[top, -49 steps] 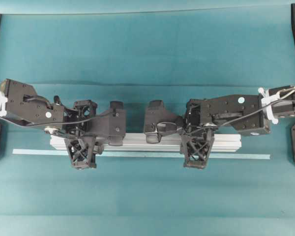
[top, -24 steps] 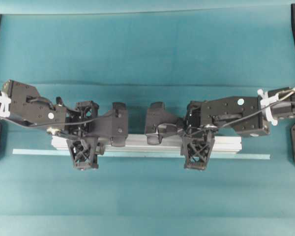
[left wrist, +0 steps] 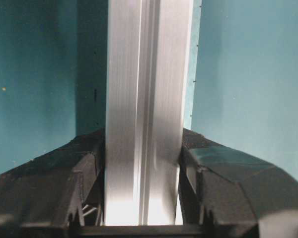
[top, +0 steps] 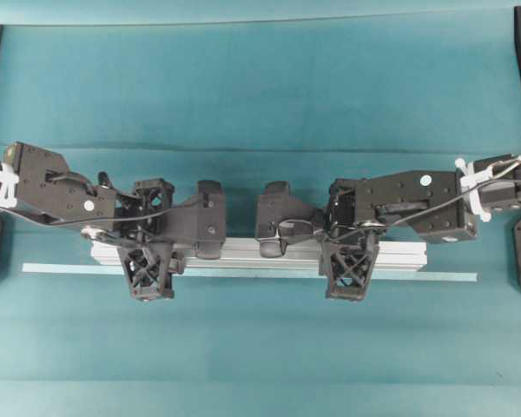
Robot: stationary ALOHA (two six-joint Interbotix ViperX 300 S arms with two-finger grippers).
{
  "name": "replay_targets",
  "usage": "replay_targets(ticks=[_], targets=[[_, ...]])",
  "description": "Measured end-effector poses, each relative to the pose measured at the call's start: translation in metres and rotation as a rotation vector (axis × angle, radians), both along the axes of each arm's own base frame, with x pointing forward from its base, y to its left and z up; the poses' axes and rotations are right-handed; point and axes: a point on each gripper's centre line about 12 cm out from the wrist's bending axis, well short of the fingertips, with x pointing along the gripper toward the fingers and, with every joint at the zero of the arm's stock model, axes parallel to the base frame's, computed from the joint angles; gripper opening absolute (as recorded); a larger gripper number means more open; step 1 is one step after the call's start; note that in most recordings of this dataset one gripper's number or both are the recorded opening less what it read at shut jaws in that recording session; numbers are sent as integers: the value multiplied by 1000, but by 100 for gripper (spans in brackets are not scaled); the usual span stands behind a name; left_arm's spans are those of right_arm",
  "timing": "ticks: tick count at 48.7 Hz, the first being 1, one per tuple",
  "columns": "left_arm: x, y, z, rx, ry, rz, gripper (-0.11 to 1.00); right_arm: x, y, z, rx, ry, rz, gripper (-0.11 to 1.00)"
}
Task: Lift the metal rail with both hands.
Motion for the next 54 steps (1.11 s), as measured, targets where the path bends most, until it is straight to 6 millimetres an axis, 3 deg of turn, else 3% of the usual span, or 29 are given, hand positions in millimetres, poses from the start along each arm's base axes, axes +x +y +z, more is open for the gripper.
replay_targets(ticks=[9, 16, 20, 25, 32, 36, 48, 54], targets=[[0, 0, 0, -2, -2, 2, 36, -1, -1, -1, 0, 2, -2, 46], [0, -1, 0, -2, -9, 1, 36, -2, -1, -2, 1, -1, -8, 84], [1, -1, 1, -1, -18, -1, 36, -2, -1, -1, 0, -3, -8, 96], [0, -1, 0, -2, -18, 1, 40, -2, 0, -1, -1, -4, -6, 95], [-2, 0, -1, -7, -12, 15, 82, -2, 0, -2, -1, -3, -4, 94], [-3, 0, -1, -3, -12, 6, 97, -2, 0, -1, -1, -4, -4, 95], [-4, 0, -1, -2, -14, 0, 99, -2, 0, -1, -2, -4, -3, 95], [-5, -2, 10, 0, -28, -8, 99, -2, 0, 3, -3, -19, -7, 95]])
